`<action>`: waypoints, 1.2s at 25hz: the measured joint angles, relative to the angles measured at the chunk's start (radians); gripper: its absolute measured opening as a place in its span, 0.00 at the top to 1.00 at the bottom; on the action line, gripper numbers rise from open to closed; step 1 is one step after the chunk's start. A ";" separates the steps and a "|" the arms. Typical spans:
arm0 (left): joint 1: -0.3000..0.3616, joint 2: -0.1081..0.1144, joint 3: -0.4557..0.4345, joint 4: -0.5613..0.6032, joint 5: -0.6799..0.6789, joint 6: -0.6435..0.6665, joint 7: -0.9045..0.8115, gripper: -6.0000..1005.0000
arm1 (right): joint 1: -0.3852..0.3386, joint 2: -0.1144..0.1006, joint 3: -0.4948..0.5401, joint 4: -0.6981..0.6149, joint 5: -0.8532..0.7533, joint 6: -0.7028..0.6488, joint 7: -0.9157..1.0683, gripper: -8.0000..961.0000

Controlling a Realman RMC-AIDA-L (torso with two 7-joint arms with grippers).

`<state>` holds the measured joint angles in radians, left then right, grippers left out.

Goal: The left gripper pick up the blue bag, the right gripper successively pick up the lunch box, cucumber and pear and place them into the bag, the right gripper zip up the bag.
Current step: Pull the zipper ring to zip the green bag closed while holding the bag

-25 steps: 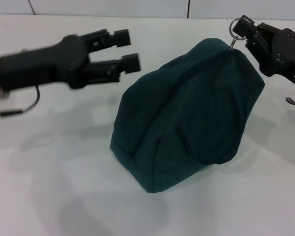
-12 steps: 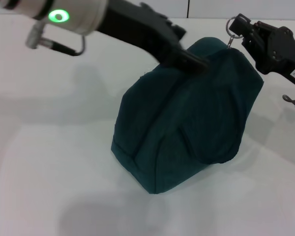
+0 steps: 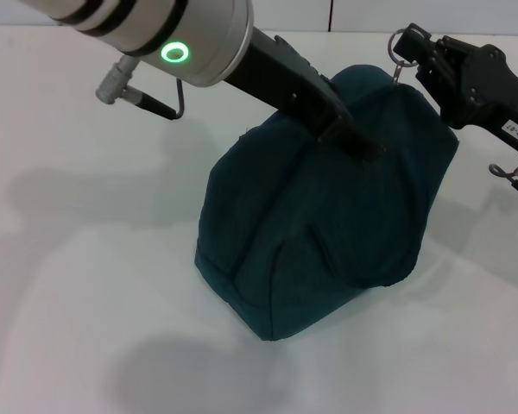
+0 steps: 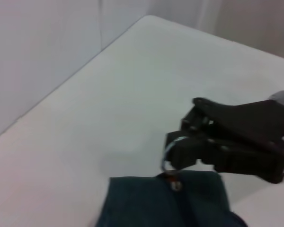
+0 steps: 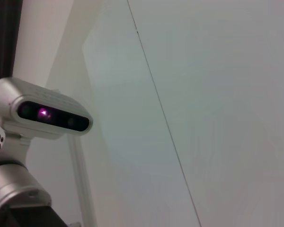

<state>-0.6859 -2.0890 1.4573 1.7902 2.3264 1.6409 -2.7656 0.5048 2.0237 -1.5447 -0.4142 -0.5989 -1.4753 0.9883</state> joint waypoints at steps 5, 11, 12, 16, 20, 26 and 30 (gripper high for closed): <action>0.003 0.000 0.025 -0.020 0.042 -0.025 -0.013 0.18 | 0.000 0.000 0.000 0.000 -0.002 0.000 0.001 0.98; 0.025 0.000 0.041 -0.033 0.029 -0.055 0.047 0.19 | -0.001 -0.001 0.000 0.000 -0.004 -0.001 0.001 0.98; 0.035 0.000 0.049 -0.029 0.026 -0.067 0.061 0.20 | -0.001 -0.001 0.000 0.000 -0.004 -0.002 0.001 0.98; 0.044 0.000 0.058 -0.024 0.020 -0.079 0.074 0.50 | -0.002 -0.001 -0.001 0.001 -0.004 -0.003 0.002 0.98; 0.044 0.001 0.040 -0.025 0.005 -0.079 0.077 0.67 | -0.002 0.000 -0.001 0.001 -0.004 -0.003 0.003 0.98; 0.044 0.002 0.036 -0.023 0.004 -0.079 0.080 0.78 | -0.004 -0.001 -0.002 0.002 0.000 -0.003 0.003 0.98; 0.043 0.003 0.039 -0.021 0.006 -0.079 0.090 0.85 | -0.007 -0.001 -0.002 0.002 0.001 -0.005 0.003 0.98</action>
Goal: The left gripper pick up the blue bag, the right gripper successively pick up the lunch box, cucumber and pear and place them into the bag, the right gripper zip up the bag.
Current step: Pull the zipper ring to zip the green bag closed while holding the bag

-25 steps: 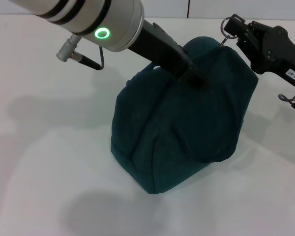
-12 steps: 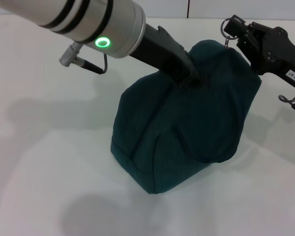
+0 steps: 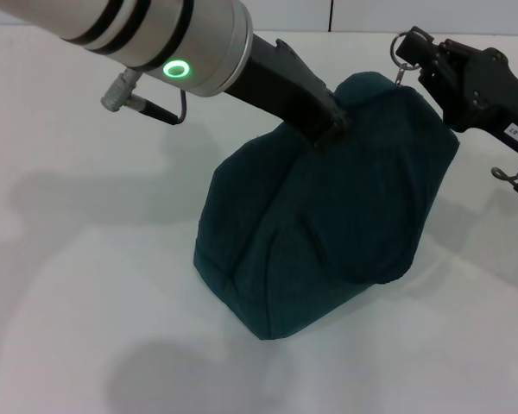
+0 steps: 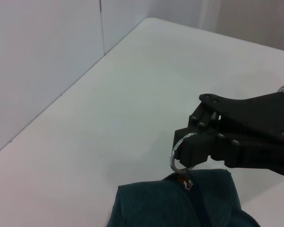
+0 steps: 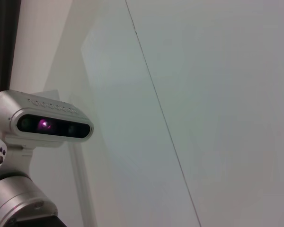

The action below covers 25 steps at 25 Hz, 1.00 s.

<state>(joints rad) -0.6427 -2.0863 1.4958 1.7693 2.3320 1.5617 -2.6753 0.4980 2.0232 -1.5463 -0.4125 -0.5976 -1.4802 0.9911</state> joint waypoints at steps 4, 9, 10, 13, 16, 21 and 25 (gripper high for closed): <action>0.000 0.000 0.001 0.001 0.001 0.000 0.009 0.90 | -0.001 0.000 0.000 0.000 0.001 -0.001 0.007 0.98; 0.000 -0.001 0.000 0.001 -0.002 0.002 0.021 0.93 | -0.001 0.000 0.001 0.009 0.002 -0.003 0.013 0.98; 0.000 -0.001 -0.001 0.001 -0.002 0.002 0.022 0.93 | -0.001 0.000 0.002 0.011 0.002 -0.004 0.019 0.98; -0.001 -0.001 -0.003 0.001 -0.002 0.001 0.024 0.94 | -0.002 0.000 0.005 0.012 0.004 -0.005 0.045 0.98; -0.003 -0.002 -0.006 0.003 -0.003 0.001 0.033 0.94 | -0.004 0.000 0.008 0.013 0.016 -0.006 0.096 0.98; -0.006 -0.002 -0.008 0.017 -0.033 0.000 0.049 0.94 | -0.009 -0.005 0.011 0.053 0.074 -0.010 0.213 0.98; -0.008 -0.001 -0.020 0.026 -0.051 0.000 0.062 0.94 | -0.003 -0.009 0.016 0.102 0.104 -0.015 0.280 0.98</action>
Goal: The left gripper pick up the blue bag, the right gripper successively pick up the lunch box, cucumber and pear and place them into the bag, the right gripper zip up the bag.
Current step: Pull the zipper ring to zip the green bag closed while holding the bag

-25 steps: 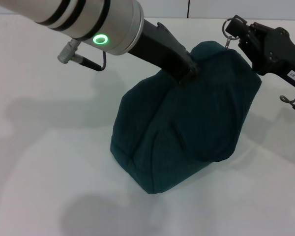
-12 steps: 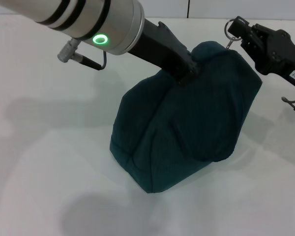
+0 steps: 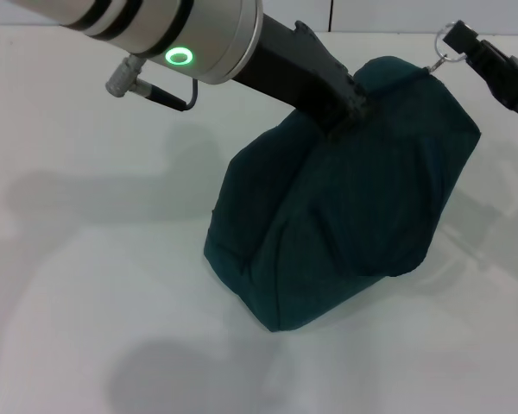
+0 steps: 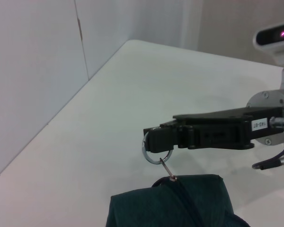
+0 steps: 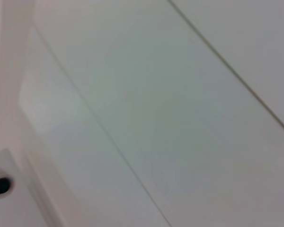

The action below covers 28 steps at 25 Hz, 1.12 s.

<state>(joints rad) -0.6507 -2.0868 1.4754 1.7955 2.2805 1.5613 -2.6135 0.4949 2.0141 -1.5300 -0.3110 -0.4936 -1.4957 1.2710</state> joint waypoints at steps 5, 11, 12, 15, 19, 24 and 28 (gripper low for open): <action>-0.001 0.000 -0.012 0.000 -0.022 0.000 0.009 0.94 | -0.003 0.000 0.044 0.056 0.007 0.012 0.042 0.98; 0.007 0.001 -0.081 0.001 -0.110 0.004 0.043 0.94 | -0.011 -0.005 0.074 0.116 0.014 0.075 0.044 0.98; 0.008 0.001 -0.087 0.001 -0.113 0.004 0.046 0.94 | -0.012 -0.005 0.074 0.119 0.012 0.090 0.044 0.97; 0.015 -0.001 -0.098 0.001 -0.126 0.001 0.054 0.94 | -0.012 -0.006 0.070 0.126 0.006 0.148 0.044 0.97; 0.021 -0.002 -0.103 -0.003 -0.144 -0.007 0.064 0.94 | -0.009 -0.005 0.064 0.126 0.003 0.180 0.045 0.97; 0.036 -0.002 -0.103 -0.013 -0.143 -0.018 0.081 0.94 | -0.007 -0.005 0.054 0.118 0.002 0.169 0.045 0.97; 0.045 -0.002 -0.102 -0.055 -0.143 -0.051 0.109 0.94 | -0.007 -0.007 0.050 0.117 0.002 0.117 0.038 0.97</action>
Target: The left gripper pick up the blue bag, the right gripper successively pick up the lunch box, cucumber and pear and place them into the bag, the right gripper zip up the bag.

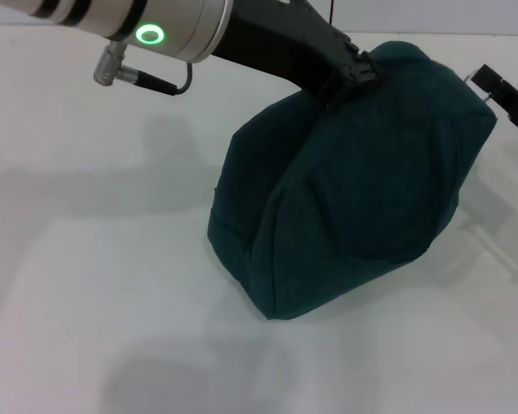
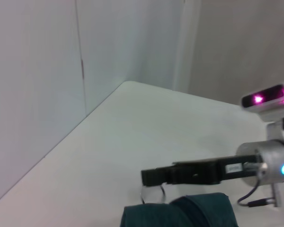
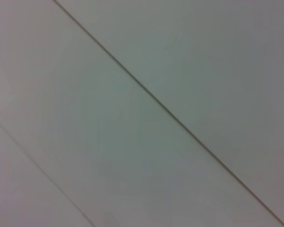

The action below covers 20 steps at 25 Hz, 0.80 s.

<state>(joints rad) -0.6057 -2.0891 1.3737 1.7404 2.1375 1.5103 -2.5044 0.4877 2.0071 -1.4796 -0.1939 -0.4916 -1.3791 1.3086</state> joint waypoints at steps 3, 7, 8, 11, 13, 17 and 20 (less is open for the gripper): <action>0.003 0.000 0.003 -0.053 -0.001 -0.034 0.030 0.94 | -0.004 -0.001 0.003 -0.001 0.000 -0.017 -0.004 0.97; 0.007 0.000 0.006 -0.131 -0.007 -0.082 0.076 0.94 | -0.017 -0.002 0.007 -0.001 0.001 -0.026 -0.013 0.86; 0.008 0.000 0.007 -0.166 -0.013 -0.096 0.104 0.94 | -0.021 -0.002 0.007 -0.001 0.001 -0.029 -0.017 0.82; 0.008 0.000 0.008 -0.198 -0.016 -0.100 0.127 0.94 | -0.030 -0.003 0.007 -0.001 0.001 -0.035 -0.023 0.72; 0.008 -0.001 0.008 -0.204 -0.019 -0.101 0.128 0.94 | -0.032 -0.005 0.007 -0.001 0.001 -0.041 -0.025 0.65; 0.020 -0.002 0.004 -0.218 -0.064 -0.103 0.133 0.94 | -0.033 -0.006 0.004 -0.001 0.001 -0.042 -0.025 0.37; 0.032 -0.002 -0.001 -0.218 -0.096 -0.105 0.151 0.91 | -0.033 -0.007 0.001 -0.001 -0.002 -0.044 -0.025 0.31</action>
<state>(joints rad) -0.5735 -2.0906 1.3726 1.5224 2.0417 1.4053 -2.3539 0.4551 2.0004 -1.4788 -0.1949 -0.4940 -1.4228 1.2838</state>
